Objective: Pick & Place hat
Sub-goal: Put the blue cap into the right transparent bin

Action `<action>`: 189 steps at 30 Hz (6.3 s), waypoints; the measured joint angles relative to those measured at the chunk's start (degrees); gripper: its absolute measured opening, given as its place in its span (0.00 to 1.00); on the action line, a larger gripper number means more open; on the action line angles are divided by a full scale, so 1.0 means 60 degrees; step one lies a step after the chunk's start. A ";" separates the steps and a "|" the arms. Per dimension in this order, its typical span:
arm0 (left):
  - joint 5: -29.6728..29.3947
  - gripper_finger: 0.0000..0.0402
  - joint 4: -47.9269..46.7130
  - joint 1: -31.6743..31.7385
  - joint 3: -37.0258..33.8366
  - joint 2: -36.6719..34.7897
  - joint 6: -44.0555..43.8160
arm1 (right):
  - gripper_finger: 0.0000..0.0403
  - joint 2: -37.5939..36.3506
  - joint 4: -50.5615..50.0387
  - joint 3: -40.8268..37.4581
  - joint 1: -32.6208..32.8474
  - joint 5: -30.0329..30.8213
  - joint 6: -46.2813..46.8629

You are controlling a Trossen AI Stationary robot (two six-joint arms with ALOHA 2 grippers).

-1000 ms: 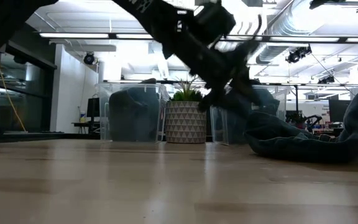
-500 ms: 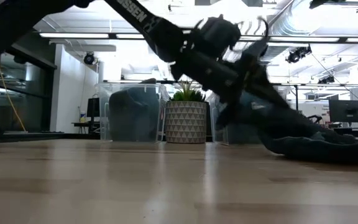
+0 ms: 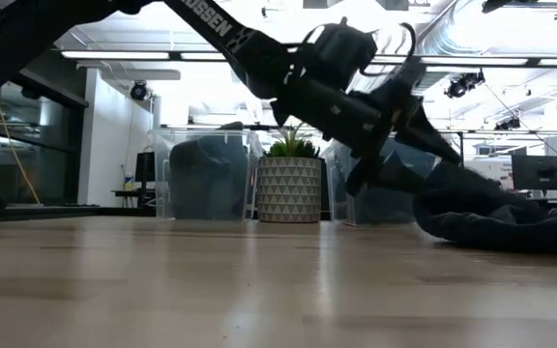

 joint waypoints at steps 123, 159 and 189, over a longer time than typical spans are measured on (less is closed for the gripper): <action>0.1032 0.58 -0.0223 0.0010 -0.0012 0.0012 -0.0179 | 0.55 0.5322 0.5049 -0.7504 1.6105 0.5780 0.7056; 0.3707 0.58 -0.0200 0.0708 -0.0015 0.0012 -0.1424 | 0.04 0.5741 0.2339 -0.5540 1.5223 0.6410 0.5744; 0.7766 0.58 -0.1641 0.1766 0.4132 0.0005 -0.3280 | 0.04 0.5756 -0.0182 -0.3169 1.5909 0.7210 0.5176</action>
